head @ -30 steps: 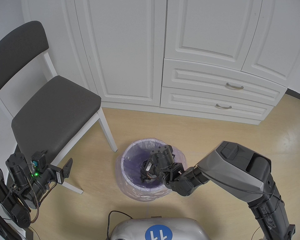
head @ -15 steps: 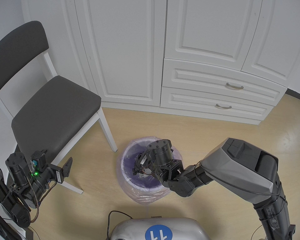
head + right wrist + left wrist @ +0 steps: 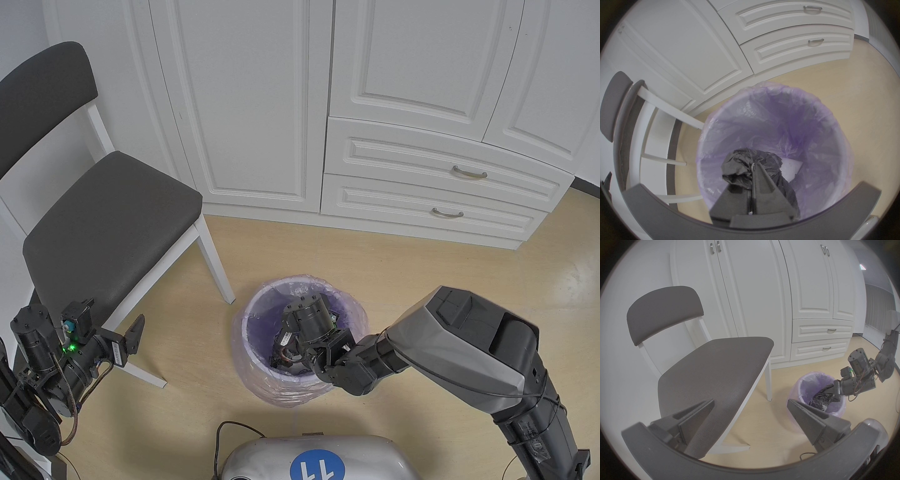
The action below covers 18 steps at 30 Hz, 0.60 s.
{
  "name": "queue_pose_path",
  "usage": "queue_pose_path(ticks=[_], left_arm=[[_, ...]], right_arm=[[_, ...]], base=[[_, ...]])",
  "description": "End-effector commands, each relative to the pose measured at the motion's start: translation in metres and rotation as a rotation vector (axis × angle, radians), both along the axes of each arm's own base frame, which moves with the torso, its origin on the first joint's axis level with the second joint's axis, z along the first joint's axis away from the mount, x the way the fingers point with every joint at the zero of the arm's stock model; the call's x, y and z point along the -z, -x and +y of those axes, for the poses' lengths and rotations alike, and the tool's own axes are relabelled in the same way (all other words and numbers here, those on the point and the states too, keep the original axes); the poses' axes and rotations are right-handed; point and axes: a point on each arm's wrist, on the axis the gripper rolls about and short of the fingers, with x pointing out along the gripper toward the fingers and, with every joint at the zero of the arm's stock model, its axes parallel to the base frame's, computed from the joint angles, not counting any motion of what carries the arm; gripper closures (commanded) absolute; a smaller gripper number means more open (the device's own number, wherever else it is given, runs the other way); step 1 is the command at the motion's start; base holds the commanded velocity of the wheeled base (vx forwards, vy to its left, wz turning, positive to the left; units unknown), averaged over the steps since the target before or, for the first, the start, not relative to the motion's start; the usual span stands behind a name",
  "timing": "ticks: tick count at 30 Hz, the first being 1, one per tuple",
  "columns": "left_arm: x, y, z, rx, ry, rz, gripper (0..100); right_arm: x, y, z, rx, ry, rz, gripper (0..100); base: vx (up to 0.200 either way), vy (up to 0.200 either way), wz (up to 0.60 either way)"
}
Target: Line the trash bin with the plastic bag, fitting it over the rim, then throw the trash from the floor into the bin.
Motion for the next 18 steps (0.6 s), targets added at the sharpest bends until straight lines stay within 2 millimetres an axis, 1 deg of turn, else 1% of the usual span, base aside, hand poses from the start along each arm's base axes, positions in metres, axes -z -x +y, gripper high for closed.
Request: queue_pose_path(ticks=[1, 6, 8, 12, 13, 17, 18], left_arm=[[0.000, 0.000, 0.000, 0.000, 0.000, -0.002, 0], [0.000, 0.000, 0.000, -0.003, 0.000, -0.002, 0], [0.000, 0.000, 0.002, -0.008, 0.000, -0.002, 0], [-0.001, 0.000, 0.002, -0.009, 0.000, -0.005, 0], [-0.001, 0.000, 0.002, -0.009, 0.000, -0.007, 0], [-0.001, 0.000, 0.002, -0.009, 0.000, -0.005, 0], [-0.001, 0.000, 0.002, -0.009, 0.000, -0.003, 0]], right_arm=[[0.002, -0.009, -0.005, 0.022, 0.003, -0.002, 100], [-0.001, -0.013, -0.010, 0.038, 0.021, -0.015, 100], [-0.002, -0.017, -0.015, 0.059, 0.056, -0.035, 100], [-0.008, -0.018, -0.015, 0.064, 0.049, -0.048, 100], [-0.012, -0.016, -0.013, 0.060, 0.042, -0.050, 100], [-0.007, -0.014, -0.010, 0.055, 0.039, -0.048, 100], [-0.001, -0.014, -0.009, 0.055, 0.045, -0.042, 100]], base=[[0.000, 0.000, 0.00], [0.000, 0.000, 0.00], [0.000, 0.000, 0.00], [0.000, 0.000, 0.00], [0.000, 0.000, 0.00], [0.000, 0.000, 0.00], [0.000, 0.000, 0.00]])
